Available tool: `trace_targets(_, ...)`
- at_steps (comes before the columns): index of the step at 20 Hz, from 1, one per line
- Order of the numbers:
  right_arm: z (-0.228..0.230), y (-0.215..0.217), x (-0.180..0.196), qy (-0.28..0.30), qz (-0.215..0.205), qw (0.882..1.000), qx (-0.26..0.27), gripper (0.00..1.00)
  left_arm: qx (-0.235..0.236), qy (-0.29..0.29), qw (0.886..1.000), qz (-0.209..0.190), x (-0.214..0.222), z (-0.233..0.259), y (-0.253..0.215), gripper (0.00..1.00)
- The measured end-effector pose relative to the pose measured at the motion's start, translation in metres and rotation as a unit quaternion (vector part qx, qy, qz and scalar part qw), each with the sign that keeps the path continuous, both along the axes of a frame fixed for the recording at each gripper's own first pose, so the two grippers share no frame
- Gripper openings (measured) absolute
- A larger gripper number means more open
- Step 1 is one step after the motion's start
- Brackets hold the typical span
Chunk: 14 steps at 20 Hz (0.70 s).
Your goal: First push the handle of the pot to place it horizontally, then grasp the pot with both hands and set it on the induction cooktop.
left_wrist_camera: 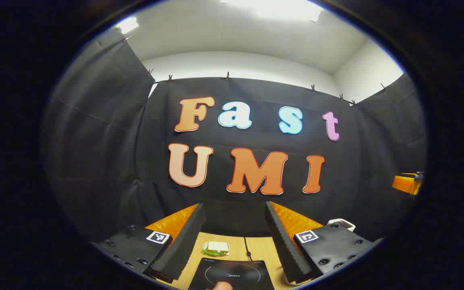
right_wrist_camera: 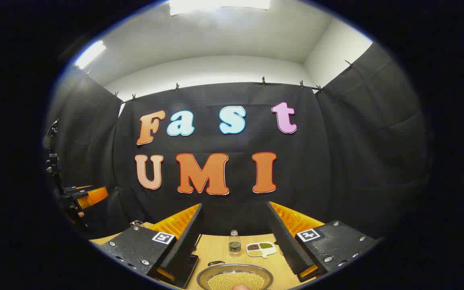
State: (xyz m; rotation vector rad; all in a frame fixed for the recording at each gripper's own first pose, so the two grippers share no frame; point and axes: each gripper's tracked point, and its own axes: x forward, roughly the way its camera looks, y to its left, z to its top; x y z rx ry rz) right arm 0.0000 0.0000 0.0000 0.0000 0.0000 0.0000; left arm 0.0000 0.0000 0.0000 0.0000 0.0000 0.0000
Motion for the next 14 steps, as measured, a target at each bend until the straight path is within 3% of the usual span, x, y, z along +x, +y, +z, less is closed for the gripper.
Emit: trace_targets(14,-0.001,0.005,-0.001,0.005,0.008,1.000,0.008,0.94,0.011,-0.008,1.000,-0.019,-0.008,0.016,-0.022,0.98)
